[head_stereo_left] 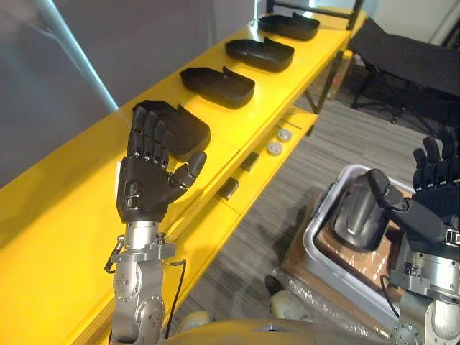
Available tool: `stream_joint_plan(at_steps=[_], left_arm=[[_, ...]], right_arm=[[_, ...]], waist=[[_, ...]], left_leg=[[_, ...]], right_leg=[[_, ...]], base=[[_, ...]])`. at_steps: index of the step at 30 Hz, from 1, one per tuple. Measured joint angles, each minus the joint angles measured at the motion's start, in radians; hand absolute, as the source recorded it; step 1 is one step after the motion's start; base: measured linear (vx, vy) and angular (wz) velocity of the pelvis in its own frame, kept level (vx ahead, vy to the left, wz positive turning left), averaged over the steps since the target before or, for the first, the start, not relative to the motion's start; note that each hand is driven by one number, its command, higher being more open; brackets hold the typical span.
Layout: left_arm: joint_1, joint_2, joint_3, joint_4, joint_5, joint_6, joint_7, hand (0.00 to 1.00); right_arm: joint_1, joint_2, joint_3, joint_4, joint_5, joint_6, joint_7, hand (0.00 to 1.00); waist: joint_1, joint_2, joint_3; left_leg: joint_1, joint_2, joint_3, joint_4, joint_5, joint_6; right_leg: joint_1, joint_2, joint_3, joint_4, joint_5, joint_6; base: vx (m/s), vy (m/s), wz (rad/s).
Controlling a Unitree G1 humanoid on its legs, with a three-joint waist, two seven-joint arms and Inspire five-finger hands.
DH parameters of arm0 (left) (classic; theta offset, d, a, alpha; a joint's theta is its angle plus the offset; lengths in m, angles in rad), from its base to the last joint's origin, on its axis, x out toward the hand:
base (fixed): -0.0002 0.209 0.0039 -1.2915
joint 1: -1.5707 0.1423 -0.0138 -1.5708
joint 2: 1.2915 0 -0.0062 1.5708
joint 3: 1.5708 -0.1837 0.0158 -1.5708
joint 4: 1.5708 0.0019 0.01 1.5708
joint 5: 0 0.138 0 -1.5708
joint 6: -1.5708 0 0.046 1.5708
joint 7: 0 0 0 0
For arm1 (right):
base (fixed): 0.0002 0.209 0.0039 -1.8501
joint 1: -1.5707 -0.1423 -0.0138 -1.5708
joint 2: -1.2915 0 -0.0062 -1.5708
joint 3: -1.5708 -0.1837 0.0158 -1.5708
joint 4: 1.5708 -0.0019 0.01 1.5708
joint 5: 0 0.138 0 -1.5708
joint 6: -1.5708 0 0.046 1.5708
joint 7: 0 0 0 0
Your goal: Walk over and take three plastic housings, then place them on the shelf
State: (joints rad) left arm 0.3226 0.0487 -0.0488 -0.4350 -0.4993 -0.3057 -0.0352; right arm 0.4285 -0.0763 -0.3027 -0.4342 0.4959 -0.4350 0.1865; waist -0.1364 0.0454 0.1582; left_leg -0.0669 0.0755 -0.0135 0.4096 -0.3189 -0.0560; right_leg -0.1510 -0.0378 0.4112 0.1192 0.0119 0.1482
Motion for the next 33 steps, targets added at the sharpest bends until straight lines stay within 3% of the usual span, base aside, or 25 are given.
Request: stream_joint_plan(at_steps=[2, 5, 7, 10, 13, 15, 16, 17, 19, 20, 22, 24, 25, 26, 27, 29, 30, 33], left_arm=[[0.000, 0.001, -0.015, 0.008, 0.000, 0.000, 0.011, 1.00], [-0.004, 0.002, -0.037, 0.009, -0.012, -0.008, -0.007, 1.00], [-0.014, 0.004, -0.088, 0.003, -0.025, -0.029, -0.040, 1.00], [-0.012, 0.004, -0.113, 0.002, -0.044, -0.041, -0.070, 1.00], [0.002, 0.013, -0.134, -0.026, -0.043, -0.042, -0.098, 1.00], [0.007, 0.010, -0.148, -0.038, -0.040, -0.037, -0.095, 1.00], [0.007, 0.009, -0.145, -0.042, -0.040, -0.036, -0.095, 1.00], [0.002, 0.010, -0.137, -0.049, -0.040, -0.027, -0.095, 1.00], [-0.015, 0.020, -0.110, -0.049, -0.040, 0.001, -0.093, 1.00], [-0.026, 0.041, -0.091, -0.045, -0.040, 0.030, -0.093, 1.00], [-0.029, 0.057, -0.064, -0.043, -0.042, 0.077, -0.094, 1.00], [-0.020, 0.058, -0.040, -0.044, -0.043, 0.114, -0.098, 1.00], [-0.012, 0.066, -0.021, -0.043, -0.045, 0.136, -0.100, 1.00], [0.005, 0.045, -0.015, -0.042, -0.049, 0.169, -0.099, 1.00], [0.010, 0.035, -0.015, -0.042, -0.050, 0.183, -0.099, 1.00], [0.023, 0.005, -0.016, -0.039, -0.081, 0.205, -0.094, 1.00], [0.026, -0.003, -0.023, -0.033, -0.089, 0.209, -0.080, 1.00], [0.031, -0.033, -0.070, -0.002, -0.137, 0.215, -0.079, 1.00]], right_arm=[[-0.003, 0.000, 0.053, -0.013, 0.003, 0.003, 0.003, 1.00], [0.005, 0.003, 0.140, -0.022, 0.123, 0.050, -0.002, 1.00], [0.058, 0.056, 0.189, -0.018, 0.215, 0.096, -0.053, 1.00], [0.129, 0.125, 0.236, -0.011, 0.217, 0.104, -0.067, 1.00], [0.218, 0.161, 0.284, -0.012, 0.223, 0.097, 0.006, 1.00], [0.200, 0.123, 0.327, -0.012, 0.261, 0.086, 0.079, 1.00], [0.182, 0.104, 0.351, -0.012, 0.265, 0.082, 0.086, 1.00], [0.131, 0.069, 0.411, -0.011, 0.264, 0.083, 0.100, 1.00], [0.026, 0.028, 0.494, 0.007, 0.238, 0.101, 0.108, 1.00], [-0.051, 0.022, 0.540, 0.049, 0.191, 0.115, 0.097, 1.00], [-0.138, 0.025, 0.575, 0.126, 0.136, 0.144, 0.044, 1.00], [-0.170, 0.034, 0.580, 0.191, 0.095, 0.164, -0.022, 1.00], [-0.166, 0.041, 0.575, 0.215, 0.082, 0.179, -0.054, 1.00], [-0.161, 0.029, 0.557, 0.232, 0.064, 0.191, -0.077, 1.00], [-0.155, 0.019, 0.545, 0.236, 0.061, 0.194, -0.085, 1.00], [-0.119, -0.010, 0.505, 0.243, 0.058, 0.211, -0.086, 1.00], [-0.092, -0.022, 0.473, 0.243, 0.059, 0.219, -0.084, 1.00], [-0.013, -0.052, 0.356, 0.242, 0.075, 0.226, -0.059, 1.00]], waist=[[0.008, -0.007, 0.000], [0.017, 0.000, -0.001], [0.023, 0.010, 0.006], [0.025, 0.007, 0.017], [0.049, -0.023, 0.037], [0.055, -0.016, 0.041], [0.060, -0.016, 0.039], [0.079, -0.010, 0.039], [0.088, -0.015, 0.036], [0.104, -0.023, 0.035], [0.129, -0.027, 0.033], [0.150, -0.042, 0.028], [0.163, -0.070, 0.021], [0.164, -0.043, 0.021], [0.164, -0.033, 0.022], [0.151, -0.032, 0.024], [0.126, -0.028, 0.027], [0.083, -0.008, 0.047]], left_leg=[[-0.013, -0.012, -0.003, 0.008, -0.001, 0.004], [-0.037, -0.027, -0.021, 0.028, 0.004, 0.011], [-0.070, -0.024, -0.014, 0.087, -0.001, 0.016], [-0.064, -0.012, 0.022, 0.132, -0.023, 0.026], [-0.054, -0.013, 0.102, 0.190, -0.068, 0.067], [-0.049, 0.029, 0.174, 0.174, -0.052, 0.099], [-0.043, 0.042, 0.190, 0.164, -0.043, 0.096], [-0.032, 0.070, 0.222, 0.143, -0.023, 0.086], [-0.028, 0.111, 0.239, 0.113, 0.016, 0.059], [-0.029, 0.133, 0.245, 0.085, 0.044, 0.041], [-0.030, 0.172, 0.257, 0.048, 0.087, 0.005], [-0.030, 0.199, 0.268, 0.021, 0.123, -0.034], [-0.031, 0.206, 0.282, 0.022, 0.138, -0.063], [-0.025, 0.244, 0.299, -0.006, 0.160, -0.090], [-0.020, 0.257, 0.317, -0.026, 0.177, -0.097], [0.020, 0.276, 0.402, -0.121, 0.239, -0.125], [0.037, 0.285, 0.416, -0.159, 0.263, -0.134], [0.087, 0.291, 0.359, -0.226, 0.291, -0.107]], right_leg=[[-0.004, -0.018, -0.016, -0.002, 0.010, 0.016], [0.000, -0.050, -0.067, 0.004, 0.010, 0.017], [0.000, -0.068, -0.149, 0.053, 0.001, 0.021], [-0.005, -0.064, -0.161, 0.129, -0.014, 0.035], [-0.001, -0.090, -0.190, 0.137, -0.029, 0.031], [-0.020, -0.131, -0.307, 0.178, -0.042, 0.009], [-0.020, -0.135, -0.329, 0.205, -0.045, 0.006], [-0.017, -0.145, -0.362, 0.277, -0.055, -0.011], [-0.010, -0.180, -0.393, 0.430, -0.095, -0.074], [-0.004, -0.219, -0.410, 0.520, -0.109, -0.095], [0.027, -0.259, -0.429, 0.534, -0.106, -0.095], [0.080, -0.290, -0.472, 0.438, -0.026, -0.110], [0.096, -0.293, -0.510, 0.363, 0.051, -0.093], [0.106, -0.267, -0.566, 0.298, 0.018, -0.075], [0.107, -0.256, -0.590, 0.260, 0.009, -0.066], [0.121, -0.227, -0.647, 0.129, -0.019, -0.020], [0.133, -0.203, -0.649, 0.068, -0.022, -0.009], [0.135, -0.156, -0.621, 0.019, -0.023, -0.005]], base=[[-0.05, 0.115, 0.08], [-0.01, 0.083, 0.51], [-0.03, 0.044, 0.79], [-0.10, 0.057, 0.14], [-0.23, 0.097, -0.66], [-0.23, 0.094, -0.73], [-0.14, 0.070, -0.89], [-0.07, 0.019, -0.84], [-0.06, -0.076, -0.62], [-0.10, -0.238, -0.45], [-0.10, -0.299, -0.41], [-0.05, -0.333, -0.36], [-0.06, -0.382, -0.73], [-0.06, -0.358, -0.87], [-0.04, -0.307, -1.15], [-0.02, -0.316, -1.14], [-0.01, -0.339, -0.85], [-0.01, -0.195, -0.67]])
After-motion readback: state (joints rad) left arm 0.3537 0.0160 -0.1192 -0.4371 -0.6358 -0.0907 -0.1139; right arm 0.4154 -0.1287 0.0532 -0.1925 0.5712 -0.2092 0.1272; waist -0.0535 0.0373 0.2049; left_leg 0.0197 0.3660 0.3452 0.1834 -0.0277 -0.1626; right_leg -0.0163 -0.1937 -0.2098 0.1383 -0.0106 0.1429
